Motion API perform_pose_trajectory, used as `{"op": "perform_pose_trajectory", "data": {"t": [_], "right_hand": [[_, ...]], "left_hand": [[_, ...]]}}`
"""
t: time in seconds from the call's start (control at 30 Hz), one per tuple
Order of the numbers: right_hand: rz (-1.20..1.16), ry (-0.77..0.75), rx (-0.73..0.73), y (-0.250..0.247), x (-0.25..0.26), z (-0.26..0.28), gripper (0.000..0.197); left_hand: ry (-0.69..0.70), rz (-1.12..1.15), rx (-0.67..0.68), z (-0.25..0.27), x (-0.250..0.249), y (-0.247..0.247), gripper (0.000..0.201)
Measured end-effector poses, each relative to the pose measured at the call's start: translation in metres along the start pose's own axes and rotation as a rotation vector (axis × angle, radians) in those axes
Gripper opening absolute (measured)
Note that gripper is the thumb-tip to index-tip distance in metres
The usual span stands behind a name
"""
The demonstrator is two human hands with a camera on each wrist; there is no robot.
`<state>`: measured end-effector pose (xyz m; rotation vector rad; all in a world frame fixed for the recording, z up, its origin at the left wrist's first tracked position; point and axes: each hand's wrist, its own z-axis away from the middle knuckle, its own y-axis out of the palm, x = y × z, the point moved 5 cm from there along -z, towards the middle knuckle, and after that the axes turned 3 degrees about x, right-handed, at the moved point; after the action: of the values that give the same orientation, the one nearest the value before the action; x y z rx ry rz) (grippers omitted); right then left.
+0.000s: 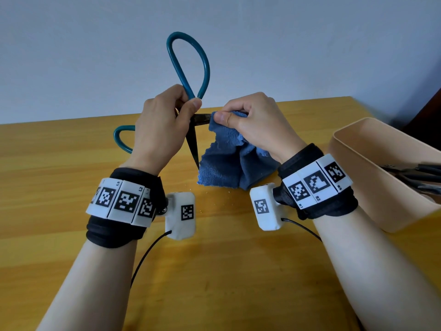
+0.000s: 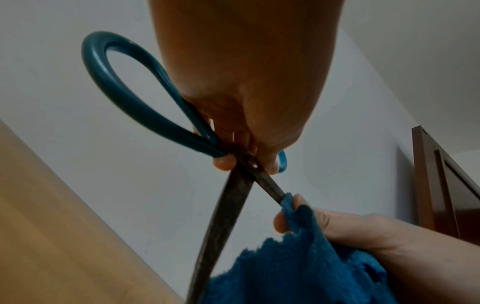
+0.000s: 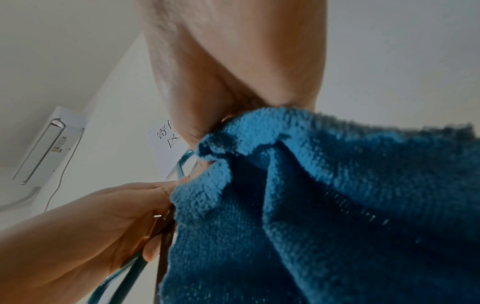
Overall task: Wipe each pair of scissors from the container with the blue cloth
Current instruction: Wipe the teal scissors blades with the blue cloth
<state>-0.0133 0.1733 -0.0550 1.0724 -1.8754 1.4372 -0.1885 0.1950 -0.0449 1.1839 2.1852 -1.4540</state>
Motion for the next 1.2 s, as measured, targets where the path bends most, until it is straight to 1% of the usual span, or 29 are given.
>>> {"op": "perform_pose_trajectory", "data": {"t": [0.3,0.43,0.5,0.57,0.6,0.63,0.67,0.77,0.8,0.87,0.9,0.97,1.03,1.2], "right_hand": [[-0.021,0.024,-0.038,-0.006,-0.002,0.000,0.013],[-0.022,0.000,-0.063,-0.007,-0.002,0.000,0.016],[-0.030,-0.002,-0.133,-0.014,-0.008,-0.002,0.019],[-0.068,0.024,-0.250,-0.025,-0.019,-0.004,0.020],[-0.106,0.048,-0.286,-0.029,-0.024,-0.004,0.019],[-0.160,0.080,-0.280,-0.030,-0.028,-0.004,0.017],[-0.226,0.115,-0.233,-0.026,-0.030,-0.004,0.016],[-0.420,0.172,-0.018,-0.002,-0.028,-0.002,0.010],[-0.464,0.181,0.029,0.005,-0.025,-0.001,0.011],[-0.547,0.189,0.078,0.015,-0.019,0.001,0.018],[-0.588,0.191,0.089,0.019,-0.016,0.001,0.019],[-0.653,0.201,0.100,0.023,-0.011,0.003,0.015],[-0.692,0.217,0.087,0.024,-0.007,0.005,0.015],[-0.713,0.247,0.006,0.023,-0.008,0.005,0.032]], "left_hand": [[-0.009,0.003,-0.017,-0.001,-0.001,-0.001,0.029],[-0.017,0.008,-0.022,-0.002,0.001,-0.002,0.030],[-0.037,0.010,-0.037,-0.002,0.005,-0.006,0.031],[-0.054,0.023,-0.069,-0.003,0.011,-0.013,0.032],[-0.060,0.038,-0.088,-0.004,0.014,-0.017,0.032],[-0.068,0.061,-0.106,-0.005,0.016,-0.019,0.031],[-0.077,0.088,-0.120,-0.005,0.017,-0.020,0.031],[-0.108,0.159,-0.128,-0.005,0.016,-0.014,0.034],[-0.117,0.176,-0.121,-0.004,0.015,-0.011,0.035],[-0.128,0.209,-0.097,-0.003,0.012,-0.004,0.036],[-0.132,0.226,-0.083,-0.003,0.010,0.000,0.035],[-0.136,0.241,-0.065,-0.002,0.006,0.005,0.033],[-0.141,0.243,-0.053,-0.002,0.003,0.010,0.032],[-0.142,0.222,-0.036,-0.001,-0.002,0.015,0.031]]}}
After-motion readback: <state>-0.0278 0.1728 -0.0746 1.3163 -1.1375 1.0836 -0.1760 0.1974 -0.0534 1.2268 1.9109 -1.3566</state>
